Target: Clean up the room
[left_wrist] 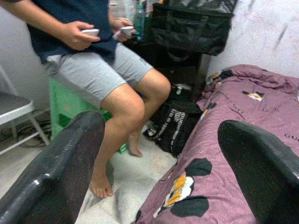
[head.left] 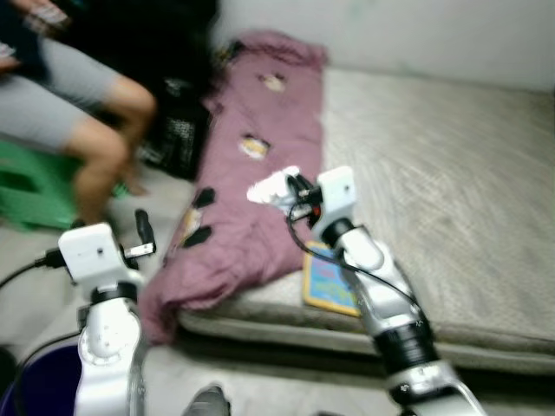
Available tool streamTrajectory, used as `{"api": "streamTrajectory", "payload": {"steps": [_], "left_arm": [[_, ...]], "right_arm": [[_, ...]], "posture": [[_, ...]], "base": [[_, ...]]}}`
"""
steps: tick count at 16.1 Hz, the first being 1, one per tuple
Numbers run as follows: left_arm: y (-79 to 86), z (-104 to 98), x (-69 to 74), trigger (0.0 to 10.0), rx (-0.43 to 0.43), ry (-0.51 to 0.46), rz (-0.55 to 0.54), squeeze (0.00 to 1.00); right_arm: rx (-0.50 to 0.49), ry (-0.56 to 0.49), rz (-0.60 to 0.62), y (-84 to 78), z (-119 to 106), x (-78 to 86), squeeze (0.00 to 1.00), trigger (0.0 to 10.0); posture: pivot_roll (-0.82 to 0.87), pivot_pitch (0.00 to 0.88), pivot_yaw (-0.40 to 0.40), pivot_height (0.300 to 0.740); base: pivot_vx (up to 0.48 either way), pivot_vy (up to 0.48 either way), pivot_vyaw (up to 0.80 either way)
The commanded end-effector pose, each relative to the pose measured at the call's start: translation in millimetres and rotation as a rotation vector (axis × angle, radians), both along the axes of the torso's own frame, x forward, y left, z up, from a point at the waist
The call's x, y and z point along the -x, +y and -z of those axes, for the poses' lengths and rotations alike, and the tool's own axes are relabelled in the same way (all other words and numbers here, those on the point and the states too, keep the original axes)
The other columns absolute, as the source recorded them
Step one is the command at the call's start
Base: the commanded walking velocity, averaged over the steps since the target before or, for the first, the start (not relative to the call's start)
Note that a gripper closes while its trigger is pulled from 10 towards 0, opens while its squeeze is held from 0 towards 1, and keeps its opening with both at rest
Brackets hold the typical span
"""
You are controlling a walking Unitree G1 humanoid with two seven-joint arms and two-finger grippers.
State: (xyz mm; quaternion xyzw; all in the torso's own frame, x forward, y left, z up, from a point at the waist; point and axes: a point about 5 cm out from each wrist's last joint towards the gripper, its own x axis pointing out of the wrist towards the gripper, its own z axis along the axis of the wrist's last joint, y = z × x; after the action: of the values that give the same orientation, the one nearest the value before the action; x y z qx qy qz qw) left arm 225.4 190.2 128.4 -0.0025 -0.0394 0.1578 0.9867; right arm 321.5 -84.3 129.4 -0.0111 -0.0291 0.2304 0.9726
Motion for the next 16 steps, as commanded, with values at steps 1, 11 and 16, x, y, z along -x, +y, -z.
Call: {"api": "streamTrajectory", "payload": {"steps": [1,11,16], "left_arm": [[2.0,0.8,2.2,10.0,-0.012,0.013,-0.002,0.0],[-0.1,4.3,-0.8,10.0,-0.013,0.05,-0.001,0.0],[-1.8,3.4,-3.6,10.0,-0.021,0.053,0.017,0.0]], "right_arm": [[-0.011,-0.007,0.0,0.1,-2.3,1.0,0.0,10.0],[-0.016,-0.001,-0.012,0.5,-1.6,1.8,0.0,10.0],[-0.026,-0.008,-0.001,1.0,-4.1,-0.4,0.0,10.0]], "posture": [[0.03,0.0,-0.07,0.74],[0.03,0.0,-0.069,0.74],[0.02,0.0,-0.066,0.74]], "base": [[0.0,0.0,0.8],[0.0,0.0,0.8],[0.0,0.0,0.8]]}}
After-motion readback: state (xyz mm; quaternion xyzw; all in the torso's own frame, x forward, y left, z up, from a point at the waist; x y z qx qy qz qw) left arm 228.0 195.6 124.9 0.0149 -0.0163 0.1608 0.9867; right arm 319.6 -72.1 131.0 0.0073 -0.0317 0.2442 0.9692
